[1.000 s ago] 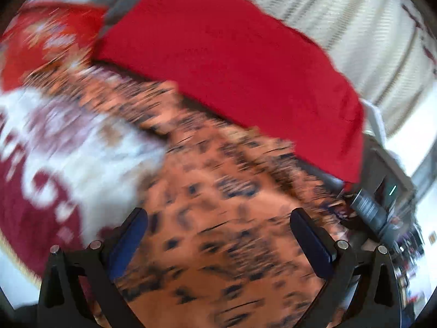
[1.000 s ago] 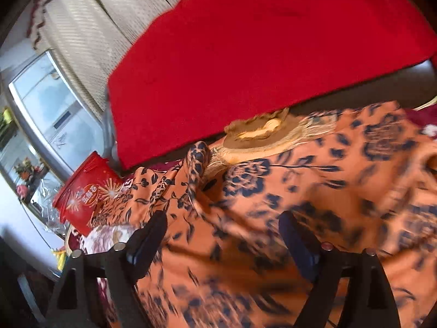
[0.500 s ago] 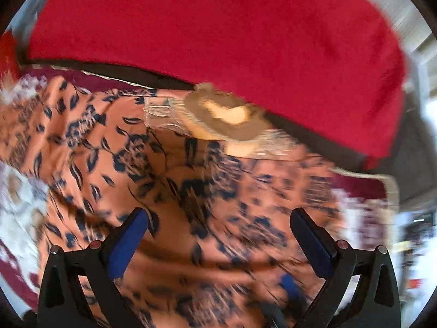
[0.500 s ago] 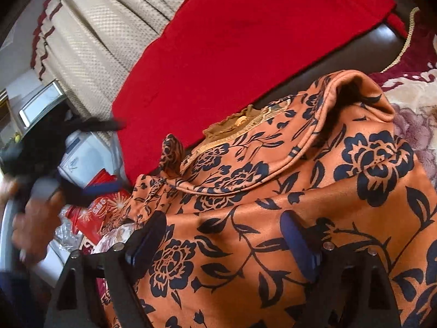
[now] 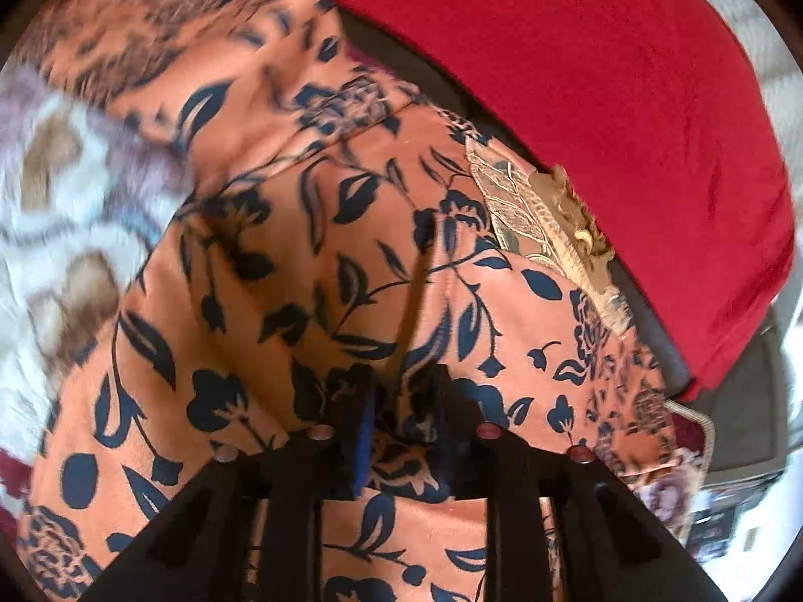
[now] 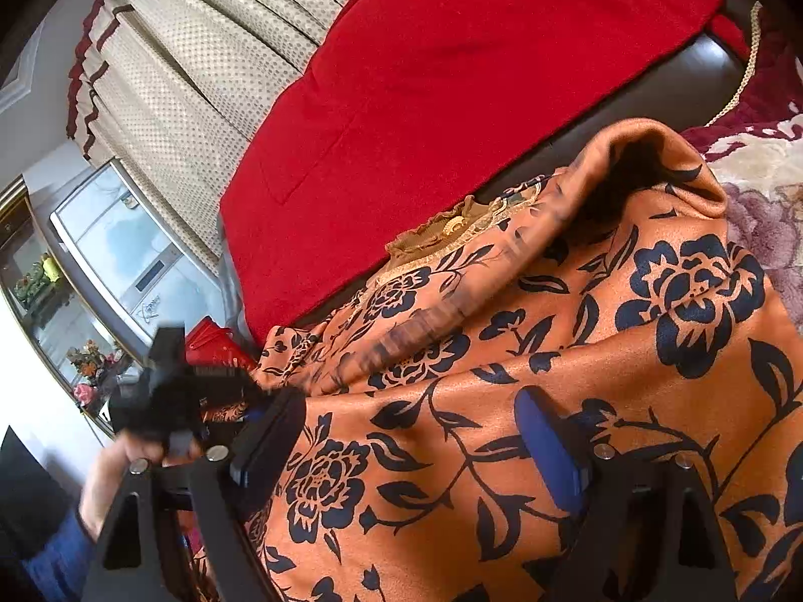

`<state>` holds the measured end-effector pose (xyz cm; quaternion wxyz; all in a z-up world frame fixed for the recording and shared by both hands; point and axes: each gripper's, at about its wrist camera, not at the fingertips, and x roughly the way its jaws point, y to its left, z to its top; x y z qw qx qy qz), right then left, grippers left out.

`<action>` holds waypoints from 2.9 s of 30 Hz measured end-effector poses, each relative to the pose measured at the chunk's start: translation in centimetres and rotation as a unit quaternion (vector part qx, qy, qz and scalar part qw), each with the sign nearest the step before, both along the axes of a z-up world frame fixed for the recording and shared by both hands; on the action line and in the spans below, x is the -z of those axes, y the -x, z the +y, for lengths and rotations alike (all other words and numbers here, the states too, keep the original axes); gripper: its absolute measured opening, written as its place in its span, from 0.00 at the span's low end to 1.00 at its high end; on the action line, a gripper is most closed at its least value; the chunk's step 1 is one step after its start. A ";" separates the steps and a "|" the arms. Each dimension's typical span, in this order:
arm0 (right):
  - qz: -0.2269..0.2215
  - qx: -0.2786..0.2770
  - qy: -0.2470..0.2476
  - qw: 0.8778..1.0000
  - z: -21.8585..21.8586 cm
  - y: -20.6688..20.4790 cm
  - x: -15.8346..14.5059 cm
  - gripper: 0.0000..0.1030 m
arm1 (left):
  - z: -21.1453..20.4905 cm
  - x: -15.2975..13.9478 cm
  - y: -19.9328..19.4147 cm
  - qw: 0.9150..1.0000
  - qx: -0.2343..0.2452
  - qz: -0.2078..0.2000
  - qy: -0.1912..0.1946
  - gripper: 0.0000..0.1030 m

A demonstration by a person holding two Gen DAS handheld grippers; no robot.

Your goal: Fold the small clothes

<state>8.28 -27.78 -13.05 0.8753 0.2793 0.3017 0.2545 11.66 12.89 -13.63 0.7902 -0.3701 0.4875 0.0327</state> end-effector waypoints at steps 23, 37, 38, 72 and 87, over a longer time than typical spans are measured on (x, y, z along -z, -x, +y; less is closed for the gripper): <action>0.065 0.024 -0.070 0.995 -7.0 -0.7 -2.8 0.86 | -0.7 -5.8 -7.2 0.984 0.127 -0.105 -0.067 0.04; 0.059 0.031 -0.104 0.992 -11.6 -6.7 -6.5 0.89 | 2.3 1.0 -10.8 0.981 0.133 -0.077 -0.120 0.08; 0.068 0.024 -0.118 0.990 -11.5 -8.2 -6.3 0.89 | 2.6 1.1 -10.7 0.982 0.127 -0.079 -0.111 0.08; 0.189 0.054 0.022 0.980 -13.4 -20.2 -1.8 0.52 | -4.9 -5.3 -5.7 0.954 0.193 -0.184 -0.140 0.75; 0.134 0.153 0.076 0.976 -13.9 -12.2 -4.6 0.89 | 1.4 -5.4 -2.1 0.972 0.114 -0.171 -0.112 0.75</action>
